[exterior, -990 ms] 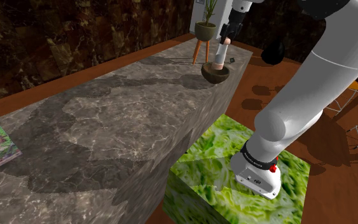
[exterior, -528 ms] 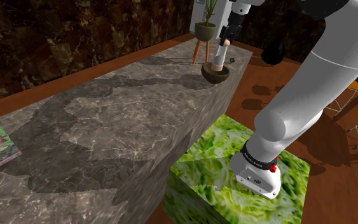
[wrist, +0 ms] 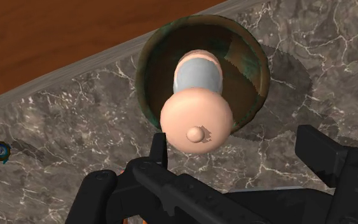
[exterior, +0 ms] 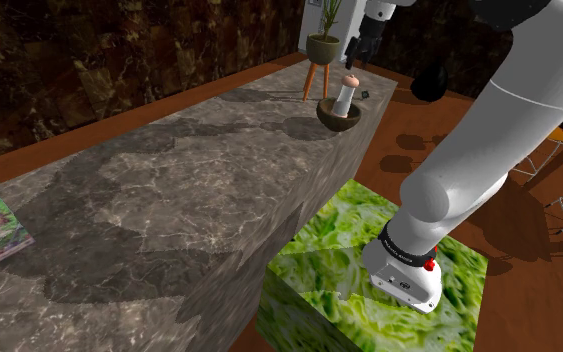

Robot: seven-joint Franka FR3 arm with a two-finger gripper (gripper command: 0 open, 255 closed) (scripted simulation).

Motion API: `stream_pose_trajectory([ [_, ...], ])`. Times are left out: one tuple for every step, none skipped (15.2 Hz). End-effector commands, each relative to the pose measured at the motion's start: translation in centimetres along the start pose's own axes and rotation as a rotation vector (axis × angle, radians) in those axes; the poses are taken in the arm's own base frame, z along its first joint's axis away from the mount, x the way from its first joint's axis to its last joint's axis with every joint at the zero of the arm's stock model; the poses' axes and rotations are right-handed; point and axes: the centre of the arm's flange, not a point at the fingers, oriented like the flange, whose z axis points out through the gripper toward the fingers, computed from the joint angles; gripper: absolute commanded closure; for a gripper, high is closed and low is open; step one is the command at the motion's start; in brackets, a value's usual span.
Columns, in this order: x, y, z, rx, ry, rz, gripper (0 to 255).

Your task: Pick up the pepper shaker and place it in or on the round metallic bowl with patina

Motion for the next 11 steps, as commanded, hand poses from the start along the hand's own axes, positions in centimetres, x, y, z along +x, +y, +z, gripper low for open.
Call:
stream_pose_trajectory([
  [0.0, 0.0, -2.0, 0.000, 0.000, 0.000, 0],
  [0.0, 0.0, -3.3, 0.000, 0.000, 0.000, 0],
  [0.0, 0.0, -4.3, 0.000, 0.000, 0.000, 0],
  [0.0, 0.0, -4.3, 0.000, 0.000, 0.000, 0],
  [0.0, 0.0, -4.3, 0.000, 0.000, 0.000, 0],
  [0.0, 0.0, -4.3, 0.000, 0.000, 0.000, 0],
  [0.0, 0.0, -4.3, 0.000, 0.000, 0.000, 0],
  [0.0, 0.0, -4.3, 0.000, 0.000, 0.000, 0],
  [0.0, 0.0, -4.3, 0.000, 0.000, 0.000, 0],
  [0.0, 0.0, -4.3, 0.000, 0.000, 0.000, 0],
  [0.0, 0.0, -4.3, 0.000, 0.000, 0.000, 0],
])
